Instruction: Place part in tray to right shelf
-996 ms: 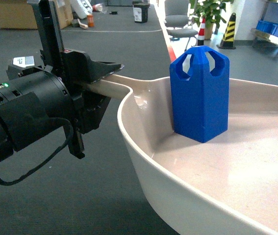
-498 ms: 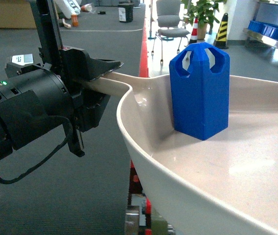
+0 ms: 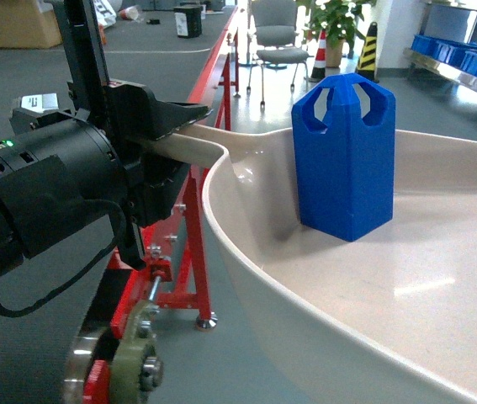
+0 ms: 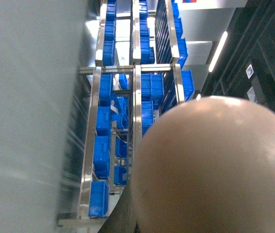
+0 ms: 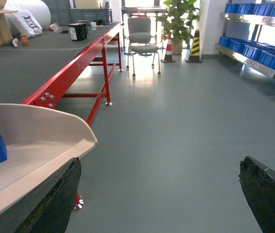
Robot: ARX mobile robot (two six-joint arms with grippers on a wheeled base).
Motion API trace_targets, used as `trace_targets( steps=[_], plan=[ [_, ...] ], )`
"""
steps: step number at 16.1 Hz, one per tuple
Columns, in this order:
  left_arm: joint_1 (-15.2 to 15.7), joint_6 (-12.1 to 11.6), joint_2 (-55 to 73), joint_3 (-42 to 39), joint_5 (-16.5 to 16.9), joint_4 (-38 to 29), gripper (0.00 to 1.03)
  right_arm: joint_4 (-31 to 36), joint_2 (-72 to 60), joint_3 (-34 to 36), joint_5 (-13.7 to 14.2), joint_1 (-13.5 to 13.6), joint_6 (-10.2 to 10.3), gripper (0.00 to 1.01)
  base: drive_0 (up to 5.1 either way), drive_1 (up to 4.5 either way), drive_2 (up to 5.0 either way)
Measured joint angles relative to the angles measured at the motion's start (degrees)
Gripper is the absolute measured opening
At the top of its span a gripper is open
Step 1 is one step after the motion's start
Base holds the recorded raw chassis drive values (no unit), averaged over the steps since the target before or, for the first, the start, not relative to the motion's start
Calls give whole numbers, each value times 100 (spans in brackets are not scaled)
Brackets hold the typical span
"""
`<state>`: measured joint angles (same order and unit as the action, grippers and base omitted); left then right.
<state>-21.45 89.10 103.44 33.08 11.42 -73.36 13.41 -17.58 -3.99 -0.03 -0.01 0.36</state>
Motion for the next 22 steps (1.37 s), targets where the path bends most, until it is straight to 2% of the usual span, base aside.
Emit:
trace_targets(
  steps=[14, 22],
  plan=[
    [-9, 0, 0, 2, -7, 13, 14, 7, -2, 0, 0, 0, 0, 98, 442, -47, -408],
    [-9, -2, 0, 0, -2, -7, 14, 15, 0, 0, 0, 0, -2, 98, 420, -177, -248]
  ],
)
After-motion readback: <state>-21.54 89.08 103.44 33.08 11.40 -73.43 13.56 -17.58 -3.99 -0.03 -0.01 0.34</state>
